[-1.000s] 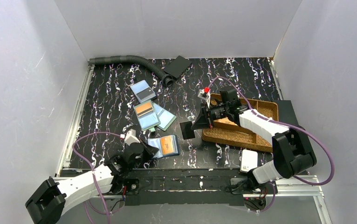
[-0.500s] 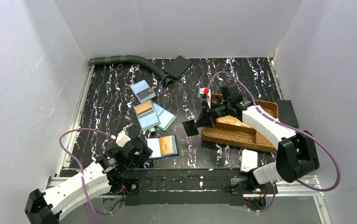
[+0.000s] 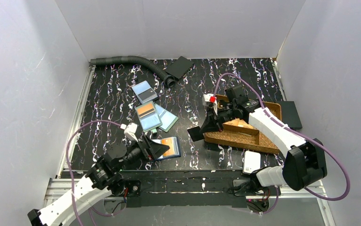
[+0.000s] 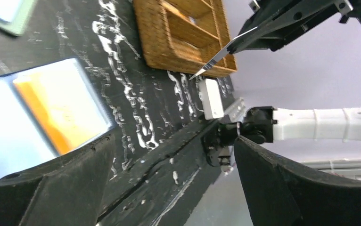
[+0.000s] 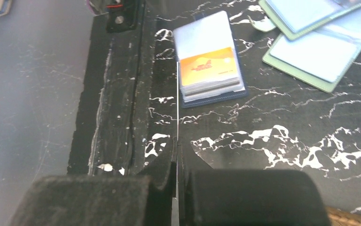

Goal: Take the credit cards out of the card holder
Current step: Remove the credit card from the card holder.

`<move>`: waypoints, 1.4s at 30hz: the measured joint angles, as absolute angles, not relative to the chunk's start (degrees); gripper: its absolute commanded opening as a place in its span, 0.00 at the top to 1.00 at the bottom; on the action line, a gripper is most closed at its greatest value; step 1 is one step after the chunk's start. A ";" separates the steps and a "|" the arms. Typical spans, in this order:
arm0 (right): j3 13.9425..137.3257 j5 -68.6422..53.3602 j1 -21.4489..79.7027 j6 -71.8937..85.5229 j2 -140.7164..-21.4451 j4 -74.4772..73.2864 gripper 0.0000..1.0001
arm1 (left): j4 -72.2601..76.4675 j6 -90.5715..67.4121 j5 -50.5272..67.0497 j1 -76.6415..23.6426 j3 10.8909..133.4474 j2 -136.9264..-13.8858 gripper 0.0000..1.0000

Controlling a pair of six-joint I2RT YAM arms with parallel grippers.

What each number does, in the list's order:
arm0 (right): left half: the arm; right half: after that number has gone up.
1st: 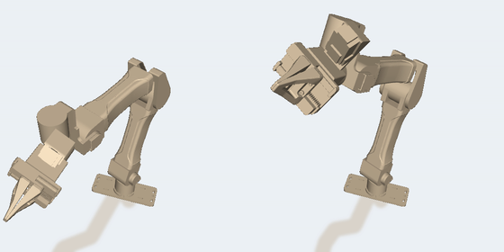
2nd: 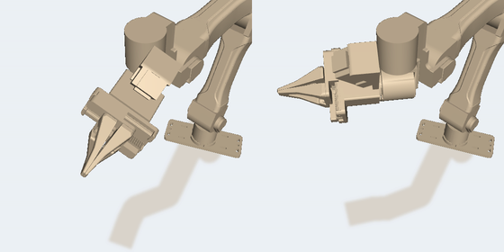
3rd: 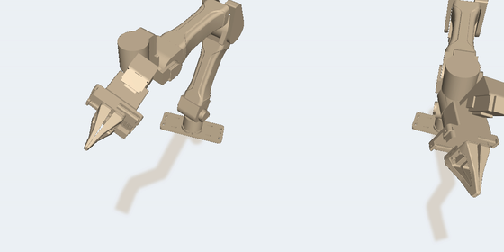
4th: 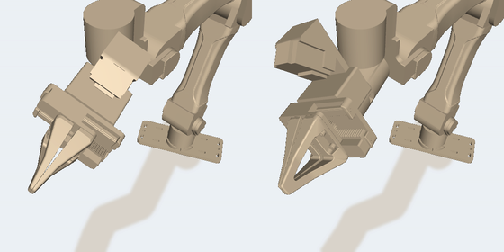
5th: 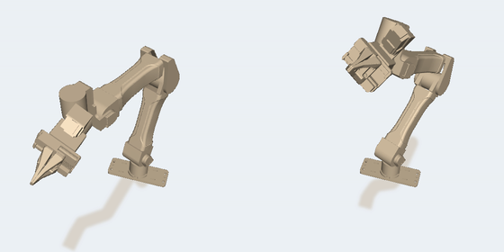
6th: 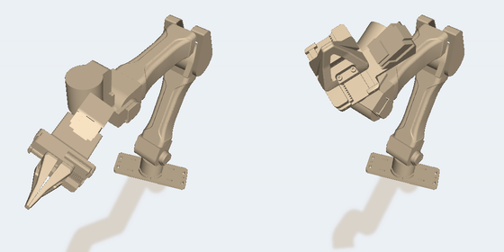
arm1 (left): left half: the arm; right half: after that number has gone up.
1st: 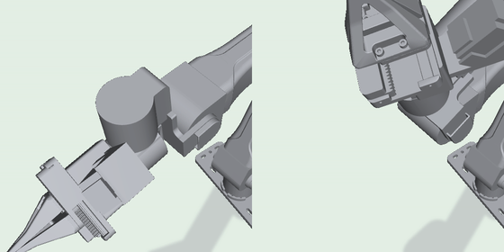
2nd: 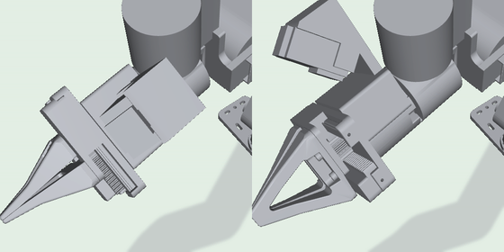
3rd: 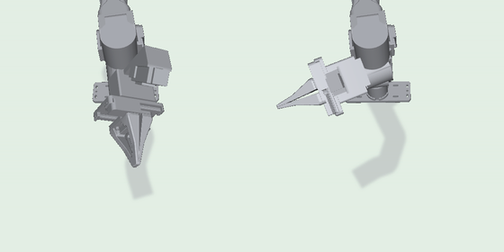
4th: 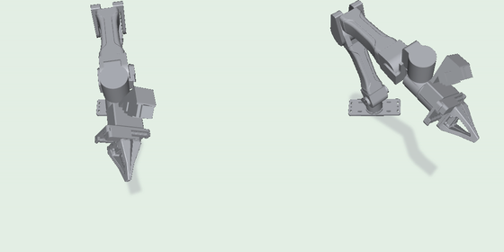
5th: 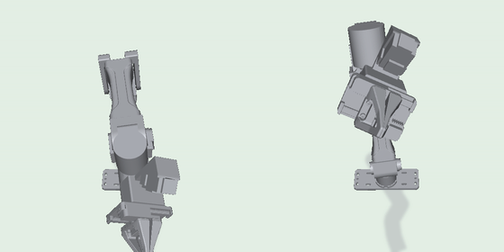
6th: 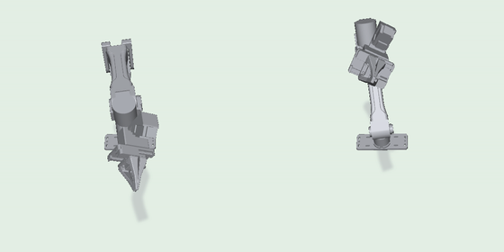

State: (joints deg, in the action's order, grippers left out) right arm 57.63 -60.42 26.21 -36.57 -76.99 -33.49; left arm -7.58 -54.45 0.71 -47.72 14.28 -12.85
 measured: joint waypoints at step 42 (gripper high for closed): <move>58.20 -59.39 22.29 -19.26 -76.27 -22.73 0.08 | 29.46 -58.59 21.95 -42.98 23.99 -62.03 1.00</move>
State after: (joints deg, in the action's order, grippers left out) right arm 58.20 -59.39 22.29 -19.26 -76.27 -22.73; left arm 29.46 -58.59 21.95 -42.98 23.99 -62.03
